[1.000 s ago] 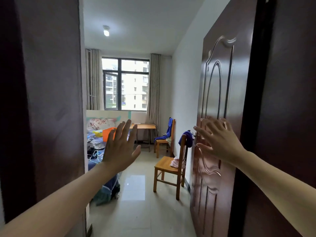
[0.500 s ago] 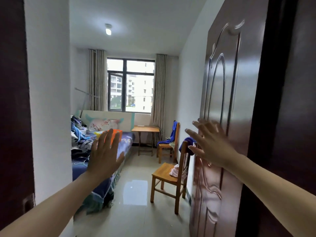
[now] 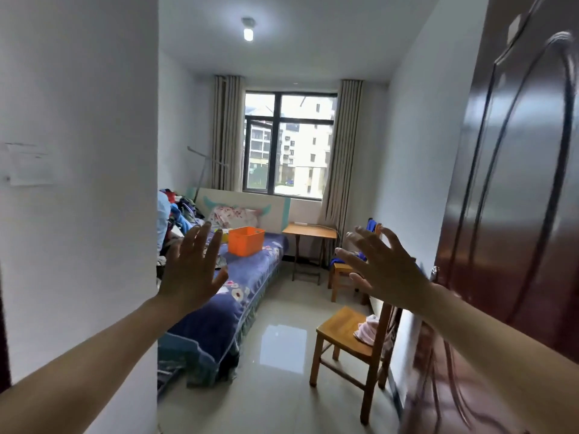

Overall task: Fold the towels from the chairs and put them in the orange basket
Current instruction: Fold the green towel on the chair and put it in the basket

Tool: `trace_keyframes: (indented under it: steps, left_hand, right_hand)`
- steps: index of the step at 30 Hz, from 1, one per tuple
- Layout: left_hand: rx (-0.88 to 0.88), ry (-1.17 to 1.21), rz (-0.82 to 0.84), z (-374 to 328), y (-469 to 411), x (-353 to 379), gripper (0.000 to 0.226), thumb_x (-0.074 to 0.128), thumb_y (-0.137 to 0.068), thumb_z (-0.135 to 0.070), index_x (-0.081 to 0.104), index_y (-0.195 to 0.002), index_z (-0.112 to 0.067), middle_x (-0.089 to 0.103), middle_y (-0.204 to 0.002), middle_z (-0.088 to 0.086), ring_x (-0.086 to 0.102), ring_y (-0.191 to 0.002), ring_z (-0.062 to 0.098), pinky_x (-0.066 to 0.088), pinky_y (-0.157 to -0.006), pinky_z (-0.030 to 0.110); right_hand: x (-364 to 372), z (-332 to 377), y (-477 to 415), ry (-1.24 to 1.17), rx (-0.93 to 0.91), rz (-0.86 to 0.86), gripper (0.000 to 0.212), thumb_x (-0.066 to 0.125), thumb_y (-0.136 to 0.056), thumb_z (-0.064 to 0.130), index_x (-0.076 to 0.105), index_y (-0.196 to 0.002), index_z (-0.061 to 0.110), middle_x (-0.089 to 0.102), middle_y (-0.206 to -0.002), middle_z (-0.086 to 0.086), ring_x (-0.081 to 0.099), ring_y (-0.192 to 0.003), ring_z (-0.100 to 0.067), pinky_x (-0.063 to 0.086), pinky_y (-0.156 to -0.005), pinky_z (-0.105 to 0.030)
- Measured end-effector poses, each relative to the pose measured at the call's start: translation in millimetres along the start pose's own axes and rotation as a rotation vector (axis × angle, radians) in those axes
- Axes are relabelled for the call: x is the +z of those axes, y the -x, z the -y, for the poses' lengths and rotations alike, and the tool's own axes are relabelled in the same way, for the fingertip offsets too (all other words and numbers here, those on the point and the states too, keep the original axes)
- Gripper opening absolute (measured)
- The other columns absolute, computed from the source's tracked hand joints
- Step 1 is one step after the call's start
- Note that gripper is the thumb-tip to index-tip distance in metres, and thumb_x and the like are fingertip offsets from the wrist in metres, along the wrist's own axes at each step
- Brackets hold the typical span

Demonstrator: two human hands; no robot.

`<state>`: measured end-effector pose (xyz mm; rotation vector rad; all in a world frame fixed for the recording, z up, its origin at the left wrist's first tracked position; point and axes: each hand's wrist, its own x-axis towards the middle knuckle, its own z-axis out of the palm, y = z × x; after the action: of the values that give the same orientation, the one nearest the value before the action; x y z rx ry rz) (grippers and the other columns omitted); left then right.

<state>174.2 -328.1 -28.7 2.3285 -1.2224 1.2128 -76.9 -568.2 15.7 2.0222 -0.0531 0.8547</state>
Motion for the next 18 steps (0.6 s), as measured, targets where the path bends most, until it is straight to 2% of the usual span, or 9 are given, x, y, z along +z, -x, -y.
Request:
trace_keyframes:
  steps: [2, 6, 7, 11, 14, 18]
  left_hand:
    - [-0.002, 0.009, -0.023, 5, -29, 25, 0.067, 0.037, -0.077, -0.044, 0.042, -0.128, -0.002, 0.051, -0.129, 0.025, 0.039, -0.116, 0.036, 0.05, -0.078, 0.052]
    - [-0.079, 0.055, -0.052, 8, -83, 85, 0.062, 0.037, -0.078, -0.041, 0.041, -0.125, -0.002, 0.054, -0.125, 0.026, 0.04, -0.114, 0.035, 0.05, -0.08, 0.049]
    - [-0.092, 0.068, -0.035, 6, -92, 99, 0.062, 0.037, -0.078, -0.04, 0.041, -0.126, -0.002, 0.055, -0.125, 0.026, 0.043, -0.113, 0.036, 0.05, -0.079, 0.049]
    - [-0.004, 0.099, 0.053, -8, -111, 165, 0.065, 0.036, -0.077, -0.042, 0.038, -0.127, -0.002, 0.054, -0.125, 0.028, 0.055, -0.109, 0.046, 0.051, -0.075, 0.055]
    - [0.024, 0.096, 0.075, -26, -140, 207, 0.063, 0.034, -0.08, -0.044, 0.039, -0.126, -0.002, 0.056, -0.123, 0.029, 0.058, -0.106, 0.047, 0.051, -0.075, 0.055]
    - [0.071, 0.11, 0.06, -46, -187, 254, 0.06, 0.027, -0.088, -0.048, 0.039, -0.126, -0.003, 0.054, -0.126, 0.028, 0.056, -0.11, 0.045, 0.051, -0.08, 0.056]
  right_hand:
    - [33, -19, -19, -0.006, 0.003, 0.004, 0.076, 0.084, -0.055, 0.042, 0.047, -0.116, 0.017, 0.067, -0.111, -0.016, 0.065, -0.104, -0.032, 0.051, -0.083, -0.049]
    - [101, -38, -43, -0.129, 0.224, 0.005, 0.075, 0.088, -0.053, 0.032, 0.047, -0.113, 0.015, 0.066, -0.106, -0.019, 0.065, -0.101, -0.037, 0.051, -0.079, -0.056]
    - [117, -37, -44, -0.138, 0.221, -0.003, 0.076, 0.088, -0.052, 0.032, 0.047, -0.113, 0.015, 0.066, -0.106, -0.019, 0.065, -0.1, -0.037, 0.052, -0.079, -0.057]
    - [184, -40, -26, -0.051, -0.008, 0.037, 0.08, 0.086, -0.05, 0.041, 0.046, -0.114, 0.016, 0.069, -0.105, -0.016, 0.067, -0.099, -0.032, 0.054, -0.078, -0.052]
    - [233, -58, -22, -0.091, 0.069, 0.057, 0.08, 0.088, -0.049, 0.039, 0.048, -0.114, 0.016, 0.069, -0.104, -0.016, 0.067, -0.098, -0.033, 0.053, -0.078, -0.055]
    - [295, -90, -22, -0.067, 0.086, 0.069, 0.067, 0.089, -0.049, 0.032, 0.066, -0.108, 0.01, 0.067, -0.104, -0.021, 0.066, -0.097, -0.038, 0.051, -0.073, -0.062]
